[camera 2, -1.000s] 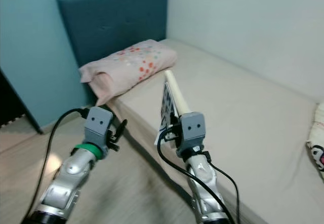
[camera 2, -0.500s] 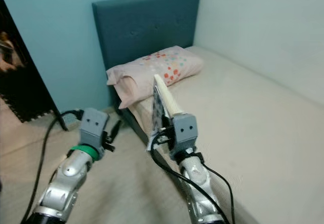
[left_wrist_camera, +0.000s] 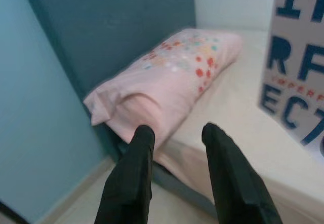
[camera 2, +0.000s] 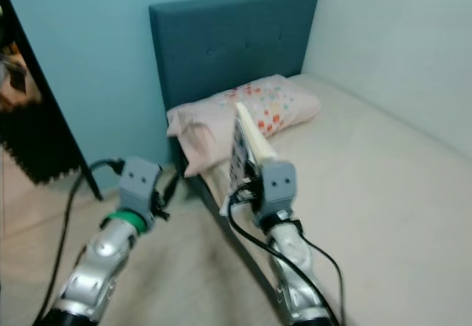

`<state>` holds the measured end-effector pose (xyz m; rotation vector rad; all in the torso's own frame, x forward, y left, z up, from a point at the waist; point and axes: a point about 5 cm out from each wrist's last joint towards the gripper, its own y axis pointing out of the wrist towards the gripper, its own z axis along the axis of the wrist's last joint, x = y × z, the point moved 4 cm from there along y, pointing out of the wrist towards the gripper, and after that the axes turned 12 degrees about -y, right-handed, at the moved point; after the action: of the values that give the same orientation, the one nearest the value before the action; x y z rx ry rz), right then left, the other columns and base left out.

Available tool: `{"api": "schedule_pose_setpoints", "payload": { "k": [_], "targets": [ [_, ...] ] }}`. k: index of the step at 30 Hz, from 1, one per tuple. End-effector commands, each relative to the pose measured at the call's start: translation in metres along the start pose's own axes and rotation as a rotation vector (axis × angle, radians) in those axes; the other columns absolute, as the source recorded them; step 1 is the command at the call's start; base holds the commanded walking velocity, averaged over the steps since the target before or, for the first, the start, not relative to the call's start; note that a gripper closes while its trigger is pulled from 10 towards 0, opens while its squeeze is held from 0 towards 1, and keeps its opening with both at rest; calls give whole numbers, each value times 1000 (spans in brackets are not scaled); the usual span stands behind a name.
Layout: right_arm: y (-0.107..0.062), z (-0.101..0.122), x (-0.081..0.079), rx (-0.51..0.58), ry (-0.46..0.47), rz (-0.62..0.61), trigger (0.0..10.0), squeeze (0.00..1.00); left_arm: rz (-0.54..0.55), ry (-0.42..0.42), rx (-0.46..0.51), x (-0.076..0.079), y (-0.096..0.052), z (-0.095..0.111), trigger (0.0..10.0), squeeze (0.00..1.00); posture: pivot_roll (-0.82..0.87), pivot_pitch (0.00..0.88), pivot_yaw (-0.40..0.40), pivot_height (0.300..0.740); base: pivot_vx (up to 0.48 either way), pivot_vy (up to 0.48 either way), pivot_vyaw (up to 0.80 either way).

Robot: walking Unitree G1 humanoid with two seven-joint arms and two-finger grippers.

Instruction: Clean up the room

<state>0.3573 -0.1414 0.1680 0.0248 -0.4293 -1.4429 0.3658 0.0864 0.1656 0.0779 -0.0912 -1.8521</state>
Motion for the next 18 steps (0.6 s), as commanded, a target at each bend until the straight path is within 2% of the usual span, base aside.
{"api": "schedule_pose_setpoints", "payload": {
  "k": [1, 8, 18],
  "targets": [
    [1, 3, -13, 9, 10, 27, 10000, 0, 17, 13, -40, -9, -6, -13, 10000, 0, -149, 21, 54, 740, 458, 0, 0],
    [-2, -9, -15, -32, 37, 16, 10000, 0, 9, 36, -50, -16, -4, -16, 10000, 0, -150, 29, 58, 740, 454, 0, 0],
    [-2, -8, -13, -33, 40, 4, 10000, 0, -6, 35, -51, -11, -6, -17, 10000, 0, -151, 37, 57, 740, 454, 0, 0]
  ]
}}
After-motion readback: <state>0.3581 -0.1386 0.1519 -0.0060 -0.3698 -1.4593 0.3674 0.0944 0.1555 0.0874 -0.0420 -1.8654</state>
